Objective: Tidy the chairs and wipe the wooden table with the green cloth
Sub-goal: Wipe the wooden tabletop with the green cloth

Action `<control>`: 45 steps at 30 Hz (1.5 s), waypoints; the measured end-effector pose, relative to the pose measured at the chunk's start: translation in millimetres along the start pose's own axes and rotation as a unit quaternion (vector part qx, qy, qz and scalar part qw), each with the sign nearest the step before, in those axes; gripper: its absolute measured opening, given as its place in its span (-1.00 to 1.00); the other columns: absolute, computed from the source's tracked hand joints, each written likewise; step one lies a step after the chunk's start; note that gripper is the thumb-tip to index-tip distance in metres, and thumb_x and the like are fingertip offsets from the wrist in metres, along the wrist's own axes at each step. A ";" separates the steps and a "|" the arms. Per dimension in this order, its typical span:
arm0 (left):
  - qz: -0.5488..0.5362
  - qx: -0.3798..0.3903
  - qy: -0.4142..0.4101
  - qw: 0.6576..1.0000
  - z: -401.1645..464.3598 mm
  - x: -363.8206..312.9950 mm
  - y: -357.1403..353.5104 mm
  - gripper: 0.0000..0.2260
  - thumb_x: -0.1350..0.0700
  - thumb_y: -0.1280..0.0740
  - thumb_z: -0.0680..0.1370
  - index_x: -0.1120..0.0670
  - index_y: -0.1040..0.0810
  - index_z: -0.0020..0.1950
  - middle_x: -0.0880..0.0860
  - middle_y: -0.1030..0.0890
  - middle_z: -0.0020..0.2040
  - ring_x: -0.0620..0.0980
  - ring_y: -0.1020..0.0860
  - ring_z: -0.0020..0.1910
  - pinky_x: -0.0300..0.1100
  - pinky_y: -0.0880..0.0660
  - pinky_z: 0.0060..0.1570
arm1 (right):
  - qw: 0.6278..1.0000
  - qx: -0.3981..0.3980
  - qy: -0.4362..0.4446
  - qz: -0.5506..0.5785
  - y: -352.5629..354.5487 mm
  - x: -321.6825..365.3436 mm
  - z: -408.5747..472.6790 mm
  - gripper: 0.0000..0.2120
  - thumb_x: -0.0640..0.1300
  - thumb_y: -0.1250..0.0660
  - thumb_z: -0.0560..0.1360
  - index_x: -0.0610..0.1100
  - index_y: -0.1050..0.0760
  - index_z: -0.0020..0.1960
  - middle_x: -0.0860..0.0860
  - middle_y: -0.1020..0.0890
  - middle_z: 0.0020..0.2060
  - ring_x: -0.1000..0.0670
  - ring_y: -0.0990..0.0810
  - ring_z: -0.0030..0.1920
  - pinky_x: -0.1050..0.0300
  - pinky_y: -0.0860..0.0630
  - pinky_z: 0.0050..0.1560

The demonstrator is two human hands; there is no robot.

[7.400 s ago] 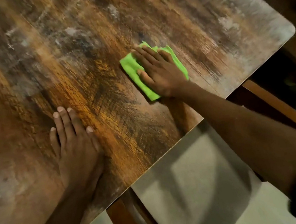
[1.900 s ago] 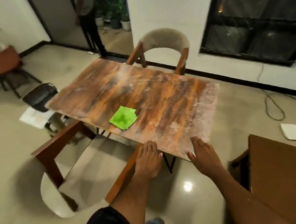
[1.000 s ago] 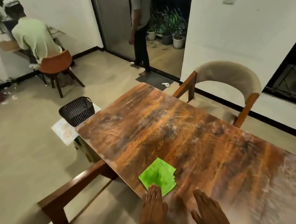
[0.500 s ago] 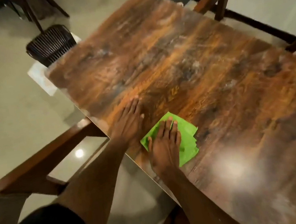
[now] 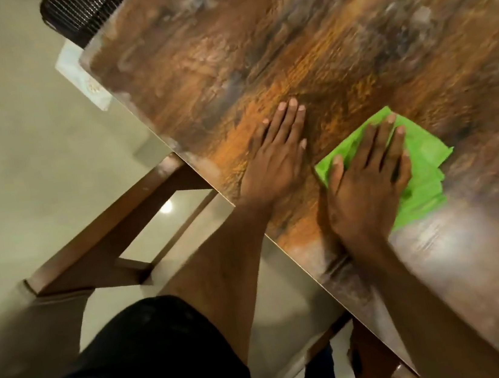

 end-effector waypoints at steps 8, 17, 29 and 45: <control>-0.017 -0.012 -0.006 1.000 0.1 0.6 2.2 -0.50 0.03 0.02 0.78 0.13 -0.11 0.73 0.08 -0.09 0.74 0.00 0.00 0.73 0.03 0.01 0.68 | 0.995 0.075 0.061 0.004 -3.6 28.1 -123.0 -0.28 0.14 0.03 0.73 -0.23 0.14 0.73 -0.17 0.14 0.72 -0.18 0.13 0.72 -0.22 -0.08 0.66; -0.033 -0.024 0.003 0.999 -3.8 1.5 1.6 -0.50 0.04 -0.01 0.78 0.13 -0.12 0.73 0.08 -0.11 0.74 -0.01 -0.01 0.73 0.01 0.03 0.69 | 0.996 0.007 0.086 0.015 -2.4 1.2 -31.2 -0.28 0.16 -0.02 0.71 -0.19 0.04 0.73 -0.12 0.03 0.73 -0.11 0.06 0.73 -0.17 -0.06 0.64; -0.023 -0.009 0.009 1.000 -4.0 -0.6 2.4 -0.48 0.00 0.03 0.79 0.12 -0.07 0.74 0.08 -0.07 0.74 -0.02 0.01 0.73 0.03 0.03 0.69 | 0.999 0.037 -0.012 0.006 -2.8 -4.7 -88.5 -0.29 0.14 0.02 0.74 -0.19 0.14 0.73 -0.14 0.12 0.73 -0.14 0.13 0.73 -0.18 -0.04 0.67; -0.035 -0.007 0.009 0.999 -3.9 0.1 0.7 -0.49 0.01 0.04 0.77 0.09 -0.10 0.74 0.06 -0.09 0.74 -0.04 -0.01 0.73 0.02 0.03 0.68 | 0.997 0.066 -0.013 0.048 -5.5 36.0 -76.9 -0.22 0.16 -0.07 0.73 -0.22 0.20 0.72 -0.17 0.19 0.72 -0.17 0.20 0.72 -0.19 0.00 0.69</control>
Point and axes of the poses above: each hand's wrist, its own z-axis towards the middle knuckle, its own y-axis out of the back of the hand, x = y × z, the point moved 6 cm from there along z, towards the middle knuckle
